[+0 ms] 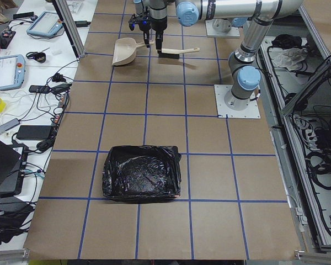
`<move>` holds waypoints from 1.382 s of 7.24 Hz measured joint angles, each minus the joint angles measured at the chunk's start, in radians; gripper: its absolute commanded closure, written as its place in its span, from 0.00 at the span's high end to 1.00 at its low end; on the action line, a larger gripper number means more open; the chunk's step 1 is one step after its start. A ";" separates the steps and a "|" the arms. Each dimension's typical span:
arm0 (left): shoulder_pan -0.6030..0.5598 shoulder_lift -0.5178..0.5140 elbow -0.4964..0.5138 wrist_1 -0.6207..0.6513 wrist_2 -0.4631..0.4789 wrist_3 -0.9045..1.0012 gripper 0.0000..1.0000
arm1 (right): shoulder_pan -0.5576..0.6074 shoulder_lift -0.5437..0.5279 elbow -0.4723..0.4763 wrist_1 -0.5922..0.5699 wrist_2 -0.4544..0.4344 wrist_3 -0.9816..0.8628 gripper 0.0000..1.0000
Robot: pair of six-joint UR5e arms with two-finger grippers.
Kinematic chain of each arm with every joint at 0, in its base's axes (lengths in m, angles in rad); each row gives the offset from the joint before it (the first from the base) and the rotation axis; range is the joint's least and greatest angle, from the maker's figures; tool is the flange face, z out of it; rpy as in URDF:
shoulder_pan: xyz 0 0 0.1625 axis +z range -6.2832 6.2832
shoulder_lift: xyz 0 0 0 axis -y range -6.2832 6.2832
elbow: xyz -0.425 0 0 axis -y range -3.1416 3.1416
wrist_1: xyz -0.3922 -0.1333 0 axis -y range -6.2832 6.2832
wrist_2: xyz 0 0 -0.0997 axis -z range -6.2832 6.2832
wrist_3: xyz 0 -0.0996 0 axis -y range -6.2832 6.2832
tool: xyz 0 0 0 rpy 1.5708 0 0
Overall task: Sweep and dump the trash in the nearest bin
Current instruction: 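Set the dustpan flat on the table and open the right gripper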
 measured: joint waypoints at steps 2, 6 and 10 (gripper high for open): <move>0.000 0.000 0.000 0.000 0.000 0.000 1.00 | 0.000 -0.013 0.019 0.008 -0.001 0.000 0.00; 0.000 0.000 0.000 0.000 -0.005 0.000 1.00 | -0.001 -0.032 0.073 -0.007 0.004 0.005 0.00; 0.001 -0.002 -0.001 0.000 -0.007 0.000 1.00 | -0.001 -0.026 0.074 -0.048 0.009 -0.009 0.00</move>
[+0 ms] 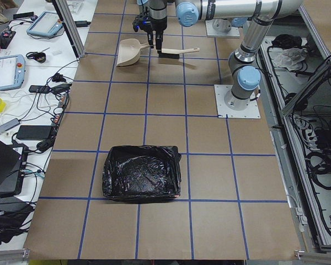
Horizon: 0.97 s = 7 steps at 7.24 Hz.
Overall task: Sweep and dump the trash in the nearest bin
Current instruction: 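Set the dustpan flat on the table and open the right gripper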
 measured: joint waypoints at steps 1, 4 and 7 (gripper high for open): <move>-0.001 0.000 0.000 0.000 0.000 0.000 1.00 | 0.000 0.003 0.001 -0.023 -0.002 -0.001 0.00; -0.003 0.001 0.001 0.002 -0.001 0.001 1.00 | 0.000 0.002 0.001 -0.030 -0.009 0.003 0.00; -0.004 0.003 0.003 0.010 0.001 0.002 1.00 | 0.000 -0.002 0.004 -0.022 -0.007 0.013 0.00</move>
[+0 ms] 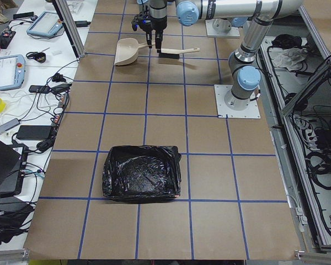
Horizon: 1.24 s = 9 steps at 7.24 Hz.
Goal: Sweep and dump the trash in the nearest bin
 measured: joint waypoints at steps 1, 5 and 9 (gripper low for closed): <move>0.000 0.000 0.000 0.001 0.000 -0.001 1.00 | 0.000 0.001 0.003 -0.003 -0.002 0.001 0.10; 0.001 0.000 -0.001 0.000 -0.001 -0.003 1.00 | 0.000 -0.002 0.014 -0.014 -0.001 0.003 0.69; 0.001 0.001 -0.001 0.000 -0.002 -0.003 1.00 | 0.000 -0.003 0.013 -0.023 0.001 0.000 1.00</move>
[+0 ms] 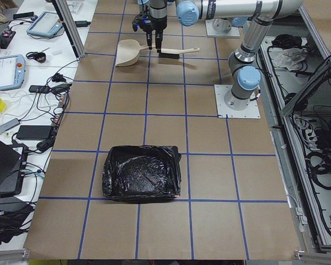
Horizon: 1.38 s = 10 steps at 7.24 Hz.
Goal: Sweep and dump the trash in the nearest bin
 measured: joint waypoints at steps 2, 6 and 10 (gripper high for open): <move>0.000 0.000 0.000 0.000 0.000 -0.001 1.00 | -0.003 -0.001 -0.004 -0.035 -0.001 -0.009 1.00; -0.004 0.003 0.005 0.002 0.000 -0.005 1.00 | -0.038 -0.097 -0.018 0.016 -0.003 -0.049 1.00; -0.003 0.004 0.001 0.002 -0.029 0.001 1.00 | -0.175 -0.265 -0.012 0.210 -0.067 -0.206 1.00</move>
